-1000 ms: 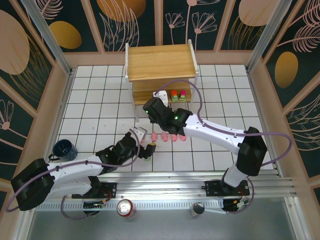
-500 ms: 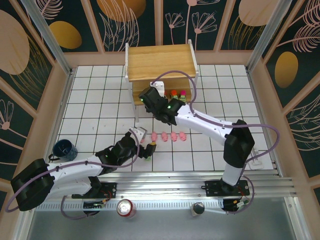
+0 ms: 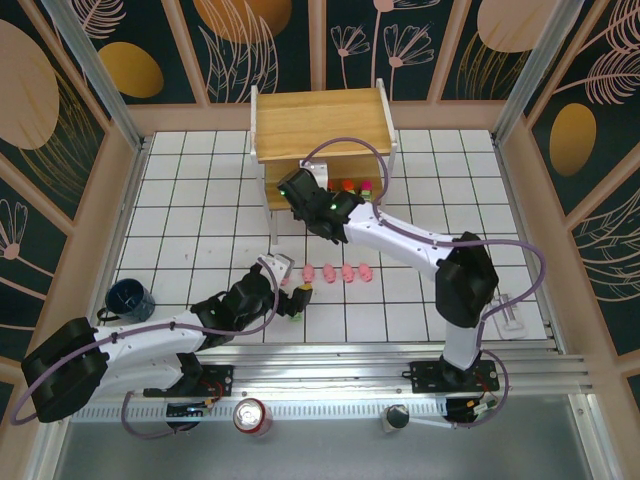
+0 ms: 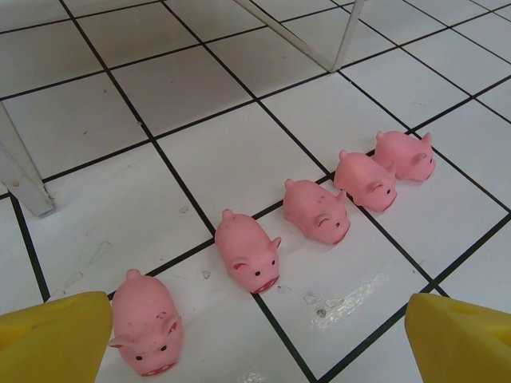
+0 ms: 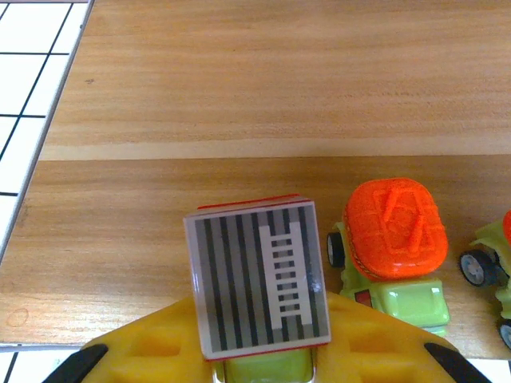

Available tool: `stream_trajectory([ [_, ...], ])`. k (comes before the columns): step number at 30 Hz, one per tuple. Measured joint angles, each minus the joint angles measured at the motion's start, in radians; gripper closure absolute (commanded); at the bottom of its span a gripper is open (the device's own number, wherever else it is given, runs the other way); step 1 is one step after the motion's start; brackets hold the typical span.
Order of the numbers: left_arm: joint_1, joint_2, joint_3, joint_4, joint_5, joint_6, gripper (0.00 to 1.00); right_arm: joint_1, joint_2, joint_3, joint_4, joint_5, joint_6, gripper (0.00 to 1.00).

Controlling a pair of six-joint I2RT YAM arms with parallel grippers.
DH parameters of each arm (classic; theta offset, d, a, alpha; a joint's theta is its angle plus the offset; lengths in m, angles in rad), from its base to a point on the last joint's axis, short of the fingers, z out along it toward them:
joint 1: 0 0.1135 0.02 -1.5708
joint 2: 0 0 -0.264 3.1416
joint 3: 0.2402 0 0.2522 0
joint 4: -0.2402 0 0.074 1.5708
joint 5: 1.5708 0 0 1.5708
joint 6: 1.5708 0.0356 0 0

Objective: Place and organize the plastic toys onto the shelf

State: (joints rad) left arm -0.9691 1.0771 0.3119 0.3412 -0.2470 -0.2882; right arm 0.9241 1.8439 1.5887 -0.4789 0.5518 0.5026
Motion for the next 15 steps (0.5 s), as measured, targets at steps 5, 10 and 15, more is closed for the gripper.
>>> stream_trajectory([
  [5, 0.000, 0.000, 0.000, 0.000, 0.000, 0.000, 0.06, -0.003, 0.017, 0.000, 0.002, -0.002, 0.000, 0.72],
  [10, 0.000, 0.000, 0.000, 0.000, 0.000, 0.000, 0.06, -0.015, 0.027, 0.000, 0.012, -0.003, 0.000, 0.72],
  [15, 0.000, 0.000, 0.000, 0.000, 0.000, 0.000, 0.06, -0.019, 0.031, 0.000, 0.022, -0.003, 0.000, 0.70],
])
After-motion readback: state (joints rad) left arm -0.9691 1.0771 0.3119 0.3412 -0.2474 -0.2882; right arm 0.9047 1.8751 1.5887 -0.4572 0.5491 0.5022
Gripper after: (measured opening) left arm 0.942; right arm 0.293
